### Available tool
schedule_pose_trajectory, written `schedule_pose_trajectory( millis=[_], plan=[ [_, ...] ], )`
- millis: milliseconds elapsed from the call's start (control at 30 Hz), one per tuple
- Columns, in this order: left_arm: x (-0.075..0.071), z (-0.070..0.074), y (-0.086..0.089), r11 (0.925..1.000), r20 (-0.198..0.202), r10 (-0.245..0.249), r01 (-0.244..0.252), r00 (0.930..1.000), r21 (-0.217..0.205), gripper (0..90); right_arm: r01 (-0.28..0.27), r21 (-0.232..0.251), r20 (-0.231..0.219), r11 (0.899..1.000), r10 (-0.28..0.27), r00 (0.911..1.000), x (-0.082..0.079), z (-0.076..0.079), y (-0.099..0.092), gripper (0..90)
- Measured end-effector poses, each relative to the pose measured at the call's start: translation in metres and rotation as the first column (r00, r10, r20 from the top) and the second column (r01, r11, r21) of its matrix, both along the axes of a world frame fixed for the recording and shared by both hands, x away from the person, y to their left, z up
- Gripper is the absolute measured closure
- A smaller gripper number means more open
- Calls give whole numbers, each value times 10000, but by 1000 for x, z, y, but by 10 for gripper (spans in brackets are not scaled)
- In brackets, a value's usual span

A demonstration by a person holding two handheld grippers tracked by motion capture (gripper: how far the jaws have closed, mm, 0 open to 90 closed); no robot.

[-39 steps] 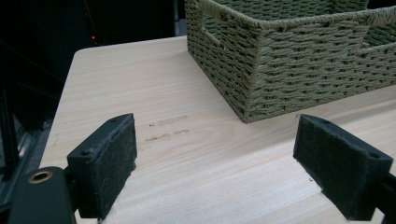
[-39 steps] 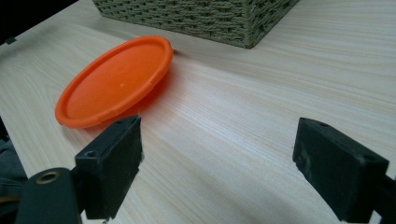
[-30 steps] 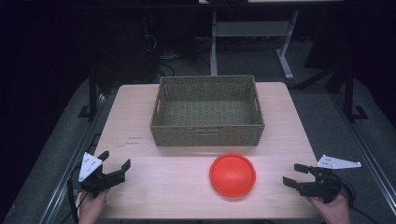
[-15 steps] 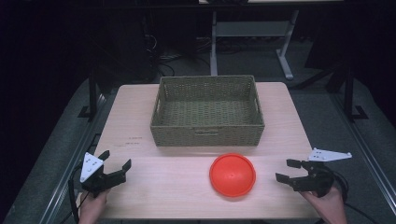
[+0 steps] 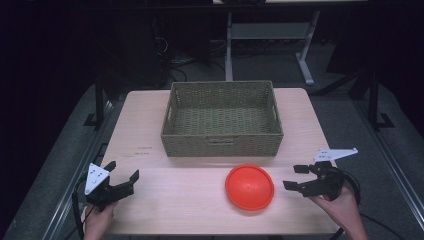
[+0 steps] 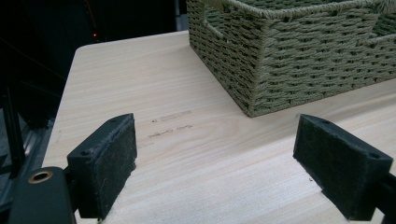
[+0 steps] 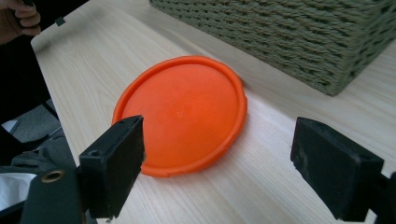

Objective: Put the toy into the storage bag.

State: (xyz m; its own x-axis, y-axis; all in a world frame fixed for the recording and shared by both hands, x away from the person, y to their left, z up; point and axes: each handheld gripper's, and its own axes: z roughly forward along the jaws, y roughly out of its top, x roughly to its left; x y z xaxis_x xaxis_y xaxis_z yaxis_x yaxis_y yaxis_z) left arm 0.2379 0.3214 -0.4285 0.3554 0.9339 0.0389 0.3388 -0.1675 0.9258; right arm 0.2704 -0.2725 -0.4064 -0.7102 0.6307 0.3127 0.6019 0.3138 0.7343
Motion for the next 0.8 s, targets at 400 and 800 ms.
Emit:
schedule_pose_trajectory(
  millis=[400,800],
  plan=[
    [0,0,-2,9997,45,-134,133,9999,204,127,-240,-848,-821,9961,170,9965,28,3,28,199],
    [0,-2,-1,9995,-96,-96,99,9999,293,126,-834,-1641,-1557,9829,576,9861,54,-16,60,282]
  ],
)
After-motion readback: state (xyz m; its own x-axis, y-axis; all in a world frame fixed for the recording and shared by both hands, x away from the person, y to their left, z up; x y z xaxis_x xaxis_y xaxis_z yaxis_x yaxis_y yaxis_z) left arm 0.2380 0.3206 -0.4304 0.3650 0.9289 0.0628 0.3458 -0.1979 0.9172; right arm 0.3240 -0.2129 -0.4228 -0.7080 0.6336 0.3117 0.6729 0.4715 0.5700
